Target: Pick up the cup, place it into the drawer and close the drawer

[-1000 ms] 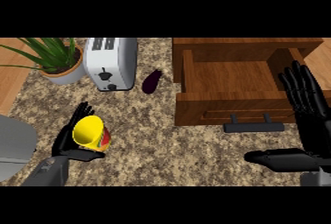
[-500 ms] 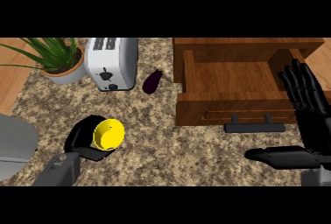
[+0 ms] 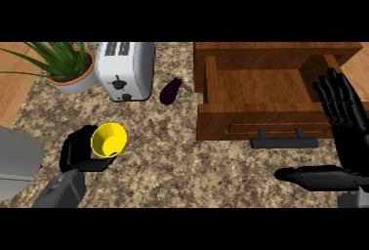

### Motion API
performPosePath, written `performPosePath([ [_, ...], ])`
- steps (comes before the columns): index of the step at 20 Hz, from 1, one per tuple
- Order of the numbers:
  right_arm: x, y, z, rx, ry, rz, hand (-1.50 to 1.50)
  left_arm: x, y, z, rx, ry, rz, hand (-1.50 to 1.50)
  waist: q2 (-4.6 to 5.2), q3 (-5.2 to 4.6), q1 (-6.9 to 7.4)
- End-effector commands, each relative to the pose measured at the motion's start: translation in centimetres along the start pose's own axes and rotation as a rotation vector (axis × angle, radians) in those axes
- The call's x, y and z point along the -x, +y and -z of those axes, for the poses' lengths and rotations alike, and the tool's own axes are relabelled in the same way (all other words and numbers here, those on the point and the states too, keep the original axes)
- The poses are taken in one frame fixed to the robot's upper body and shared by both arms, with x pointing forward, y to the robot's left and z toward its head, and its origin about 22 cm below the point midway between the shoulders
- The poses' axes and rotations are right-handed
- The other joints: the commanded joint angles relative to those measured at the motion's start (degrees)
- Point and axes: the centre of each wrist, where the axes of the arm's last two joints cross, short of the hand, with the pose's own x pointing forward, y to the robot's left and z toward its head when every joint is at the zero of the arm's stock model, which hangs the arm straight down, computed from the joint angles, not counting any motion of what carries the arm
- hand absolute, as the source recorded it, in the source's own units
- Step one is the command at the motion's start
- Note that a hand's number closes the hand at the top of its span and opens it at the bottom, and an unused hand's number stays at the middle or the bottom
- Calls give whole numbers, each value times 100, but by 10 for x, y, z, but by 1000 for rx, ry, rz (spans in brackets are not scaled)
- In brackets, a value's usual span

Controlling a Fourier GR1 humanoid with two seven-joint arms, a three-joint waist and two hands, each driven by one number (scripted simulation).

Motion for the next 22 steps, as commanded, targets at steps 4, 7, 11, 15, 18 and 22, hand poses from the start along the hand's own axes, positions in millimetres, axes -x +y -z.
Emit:
performPosePath([
  [4,-2,-7,-2,-1,2,8,-150,-16,-1,28,33,-225,-52,150,-12,6,6],
  [7,-2,-11,-9,4,20,0,-150,-8,-18,27,55,-273,-83,150,-34,10,25],
  [11,3,-16,-9,-2,36,-5,-150,-35,-41,73,194,-265,-35,150,-56,20,89],
  [15,-3,-25,-5,39,34,-13,-150,-45,-85,96,258,-301,-23,150,-72,23,132],
  [18,8,-30,-5,27,32,-26,-150,-64,-127,117,301,-317,21,150,-81,28,176],
  [22,6,-17,-22,21,25,-11,-150,-93,-175,135,333,-329,37,150,-82,24,124],
])
